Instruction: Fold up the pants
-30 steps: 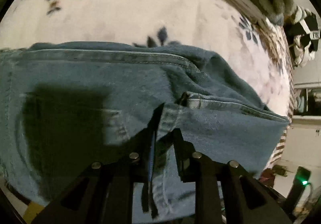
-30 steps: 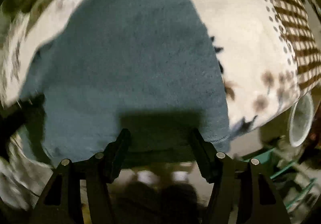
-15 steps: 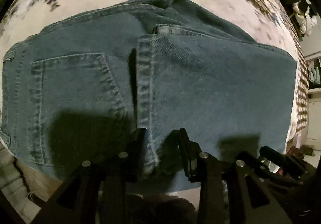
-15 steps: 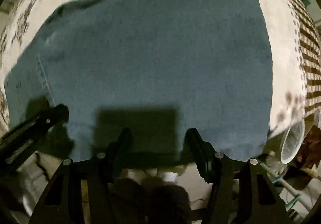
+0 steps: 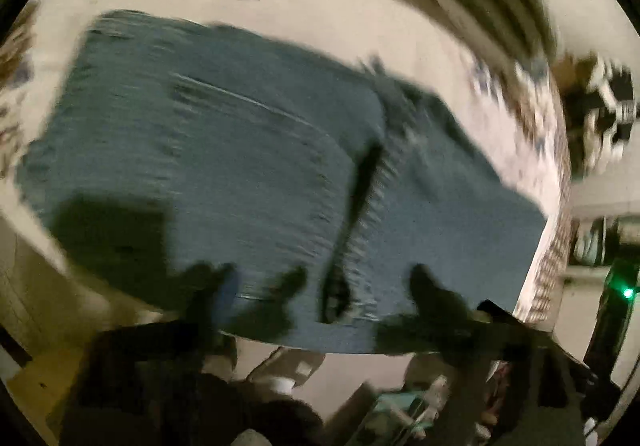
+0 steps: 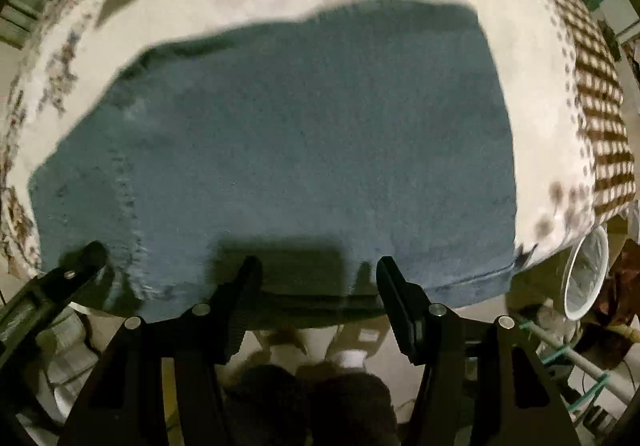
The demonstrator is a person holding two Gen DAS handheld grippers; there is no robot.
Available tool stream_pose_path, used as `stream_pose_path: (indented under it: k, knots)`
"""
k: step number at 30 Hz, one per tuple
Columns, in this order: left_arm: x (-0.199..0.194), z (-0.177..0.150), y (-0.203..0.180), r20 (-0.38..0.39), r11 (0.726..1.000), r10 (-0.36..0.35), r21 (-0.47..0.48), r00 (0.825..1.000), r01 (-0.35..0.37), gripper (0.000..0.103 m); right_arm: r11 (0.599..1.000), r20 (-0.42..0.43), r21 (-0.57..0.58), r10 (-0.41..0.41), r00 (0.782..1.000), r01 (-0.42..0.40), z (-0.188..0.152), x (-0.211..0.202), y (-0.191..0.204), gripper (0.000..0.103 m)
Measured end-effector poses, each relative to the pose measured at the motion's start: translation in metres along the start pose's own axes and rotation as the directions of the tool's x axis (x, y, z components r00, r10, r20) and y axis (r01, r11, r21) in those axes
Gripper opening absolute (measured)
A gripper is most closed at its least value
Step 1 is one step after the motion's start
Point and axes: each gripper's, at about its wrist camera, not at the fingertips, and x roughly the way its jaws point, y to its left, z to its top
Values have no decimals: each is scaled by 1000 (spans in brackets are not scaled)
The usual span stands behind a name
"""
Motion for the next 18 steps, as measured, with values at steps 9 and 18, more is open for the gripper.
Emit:
stream_pose_path:
  k: [9, 18]
  knots:
    - [-19, -3, 165, 196, 886, 45, -460, 980, 51, 91, 999, 4, -41, -12, 1000, 12, -3, -6, 31, 62]
    - [7, 22, 193, 353, 876, 17, -457, 935, 157, 66, 997, -42, -3, -76, 996, 76, -6, 33, 53, 62]
